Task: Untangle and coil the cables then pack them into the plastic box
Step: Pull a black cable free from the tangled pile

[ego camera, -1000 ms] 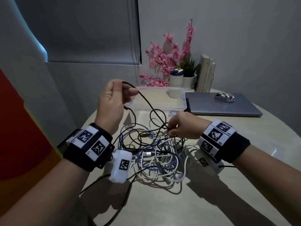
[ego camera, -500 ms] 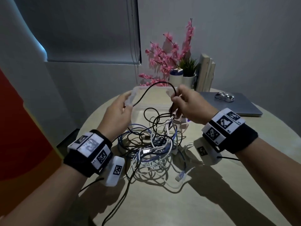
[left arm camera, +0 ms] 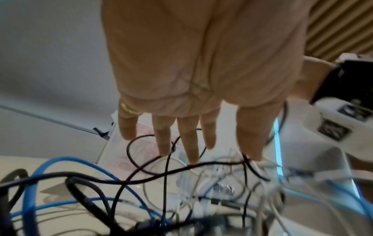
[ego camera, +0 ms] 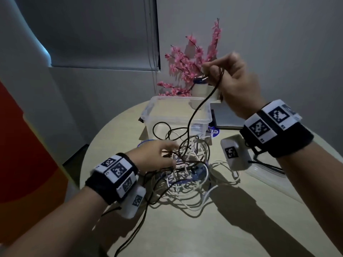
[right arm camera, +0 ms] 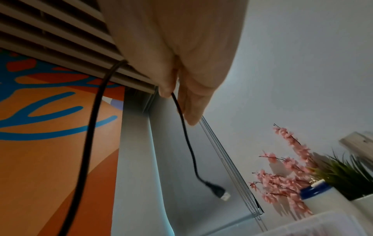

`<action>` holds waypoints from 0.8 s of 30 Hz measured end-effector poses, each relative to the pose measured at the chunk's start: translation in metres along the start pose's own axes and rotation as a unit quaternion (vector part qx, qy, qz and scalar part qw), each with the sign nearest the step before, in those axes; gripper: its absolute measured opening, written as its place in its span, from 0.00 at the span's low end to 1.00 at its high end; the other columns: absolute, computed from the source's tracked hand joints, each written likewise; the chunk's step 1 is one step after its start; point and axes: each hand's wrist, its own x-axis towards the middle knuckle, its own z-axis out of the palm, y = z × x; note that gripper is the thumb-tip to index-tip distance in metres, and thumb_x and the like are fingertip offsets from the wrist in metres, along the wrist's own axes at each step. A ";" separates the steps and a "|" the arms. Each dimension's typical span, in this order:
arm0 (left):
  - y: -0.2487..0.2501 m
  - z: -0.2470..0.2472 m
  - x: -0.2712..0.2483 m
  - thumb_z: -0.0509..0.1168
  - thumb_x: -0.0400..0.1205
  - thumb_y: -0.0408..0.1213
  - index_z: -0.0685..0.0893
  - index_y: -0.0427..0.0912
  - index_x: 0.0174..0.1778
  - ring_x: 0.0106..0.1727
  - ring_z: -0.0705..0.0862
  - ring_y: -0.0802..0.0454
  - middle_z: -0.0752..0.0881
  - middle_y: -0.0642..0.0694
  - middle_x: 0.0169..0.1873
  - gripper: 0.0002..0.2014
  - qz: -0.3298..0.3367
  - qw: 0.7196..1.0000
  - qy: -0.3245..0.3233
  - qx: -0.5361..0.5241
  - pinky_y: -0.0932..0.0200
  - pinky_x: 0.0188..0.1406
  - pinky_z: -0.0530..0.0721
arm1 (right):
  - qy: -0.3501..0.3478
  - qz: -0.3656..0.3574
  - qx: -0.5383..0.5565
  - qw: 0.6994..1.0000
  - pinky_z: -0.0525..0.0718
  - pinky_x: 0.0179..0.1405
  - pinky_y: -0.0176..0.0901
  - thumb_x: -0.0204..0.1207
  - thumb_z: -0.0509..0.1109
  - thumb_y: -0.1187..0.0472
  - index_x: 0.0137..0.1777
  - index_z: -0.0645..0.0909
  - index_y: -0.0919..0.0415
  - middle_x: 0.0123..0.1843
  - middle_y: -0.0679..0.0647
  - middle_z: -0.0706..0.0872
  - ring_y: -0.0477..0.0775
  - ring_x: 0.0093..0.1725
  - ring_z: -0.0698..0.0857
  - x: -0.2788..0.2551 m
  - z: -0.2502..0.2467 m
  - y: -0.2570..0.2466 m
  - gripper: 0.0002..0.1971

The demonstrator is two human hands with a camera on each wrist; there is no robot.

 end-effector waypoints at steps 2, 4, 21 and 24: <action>0.004 -0.012 -0.006 0.74 0.73 0.52 0.71 0.57 0.73 0.71 0.74 0.60 0.77 0.55 0.70 0.32 0.024 0.990 0.033 -0.137 0.59 0.71 0.72 | -0.024 0.010 -0.058 0.998 0.85 0.48 0.37 0.82 0.60 0.70 0.44 0.76 0.51 0.52 0.57 0.86 0.49 0.53 0.87 0.000 0.000 0.001 0.12; 0.014 -0.024 -0.013 0.70 0.72 0.57 0.73 0.54 0.71 0.70 0.75 0.64 0.79 0.56 0.68 0.31 0.074 0.955 0.088 -0.272 0.61 0.71 0.73 | -0.058 0.019 -0.133 0.989 0.86 0.49 0.40 0.82 0.60 0.70 0.43 0.75 0.48 0.49 0.52 0.86 0.48 0.53 0.87 -0.005 0.004 0.005 0.14; 0.032 -0.054 -0.016 0.48 0.89 0.38 0.78 0.44 0.45 0.35 0.86 0.54 0.86 0.52 0.28 0.14 0.198 0.804 0.321 -0.460 0.56 0.45 0.81 | -0.140 0.083 -0.222 0.961 0.78 0.41 0.28 0.82 0.63 0.65 0.49 0.80 0.60 0.39 0.48 0.84 0.38 0.40 0.83 -0.032 0.012 0.036 0.04; 0.024 -0.070 -0.020 0.48 0.90 0.39 0.77 0.45 0.44 0.35 0.86 0.54 0.85 0.53 0.26 0.15 0.182 0.752 0.368 -0.516 0.59 0.44 0.84 | -0.137 0.115 -0.228 0.957 0.78 0.40 0.32 0.83 0.60 0.65 0.48 0.78 0.58 0.41 0.53 0.86 0.45 0.42 0.85 -0.036 0.009 0.043 0.06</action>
